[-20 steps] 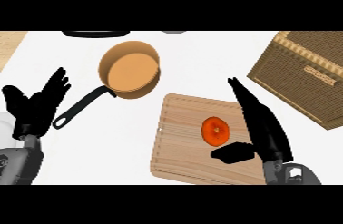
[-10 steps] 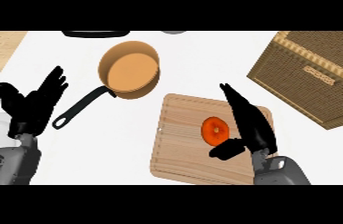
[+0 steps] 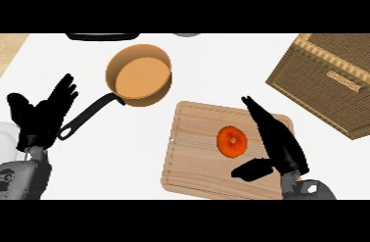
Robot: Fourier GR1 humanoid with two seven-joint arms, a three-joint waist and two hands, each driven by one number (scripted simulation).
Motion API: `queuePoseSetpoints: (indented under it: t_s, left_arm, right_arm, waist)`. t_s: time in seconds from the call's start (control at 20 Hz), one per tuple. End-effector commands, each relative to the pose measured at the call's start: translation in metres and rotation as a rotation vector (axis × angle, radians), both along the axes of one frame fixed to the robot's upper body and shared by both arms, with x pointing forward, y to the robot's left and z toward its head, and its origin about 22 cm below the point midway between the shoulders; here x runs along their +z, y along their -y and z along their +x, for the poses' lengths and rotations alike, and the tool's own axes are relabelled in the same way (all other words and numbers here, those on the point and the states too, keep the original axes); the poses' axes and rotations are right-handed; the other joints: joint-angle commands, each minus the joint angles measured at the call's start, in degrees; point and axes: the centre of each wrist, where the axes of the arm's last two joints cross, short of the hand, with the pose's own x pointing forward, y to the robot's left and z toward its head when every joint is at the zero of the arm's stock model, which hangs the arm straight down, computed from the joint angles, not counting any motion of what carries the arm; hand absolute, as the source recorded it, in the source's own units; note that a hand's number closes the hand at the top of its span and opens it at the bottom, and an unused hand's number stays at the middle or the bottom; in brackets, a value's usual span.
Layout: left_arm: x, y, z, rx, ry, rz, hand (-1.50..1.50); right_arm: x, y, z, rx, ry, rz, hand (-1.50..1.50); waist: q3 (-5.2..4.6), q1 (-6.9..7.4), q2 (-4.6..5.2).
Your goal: Pick the squash from the cutting board and place it in the basket
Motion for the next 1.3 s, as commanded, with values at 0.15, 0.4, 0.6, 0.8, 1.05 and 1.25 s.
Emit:
queuePoseSetpoints:
  t_s: [0.15,0.4,0.6,0.8,1.05,1.25]
  left_arm:
    - [0.016,0.003,0.004,-0.020,0.010,-0.009,0.00]
    - [-0.008,-0.017,-0.004,-0.006,0.004,0.003,0.00]
    - [-0.006,-0.004,-0.015,-0.024,0.003,-0.002,0.00]
    - [0.013,-0.005,0.000,-0.006,-0.001,0.015,0.00]
    - [0.004,-0.009,0.011,-0.005,-0.002,0.003,0.00]
    - [0.002,-0.006,0.009,-0.023,-0.006,-0.004,0.00]
  right_arm:
    - [-0.008,-0.017,0.013,0.082,0.009,0.022,-1.50]
    - [-0.010,-0.014,-0.007,0.029,-0.007,-0.041,-1.50]
    - [-0.025,-0.025,-0.022,0.023,-0.022,-0.078,-1.50]
    - [-0.024,0.000,0.007,0.008,-0.020,-0.086,-1.50]
    - [-0.050,-0.022,0.017,0.109,-0.051,-0.214,1.50]
    - [-0.059,-0.026,0.021,0.117,-0.026,-0.213,1.50]
  waist:
    - [0.01,0.30,0.01]
    - [-0.01,0.05,0.01]
    - [-0.01,0.07,-0.05]
    - [0.00,0.09,0.01]
    - [-0.01,0.07,0.12]
    - [-0.01,0.12,0.05]
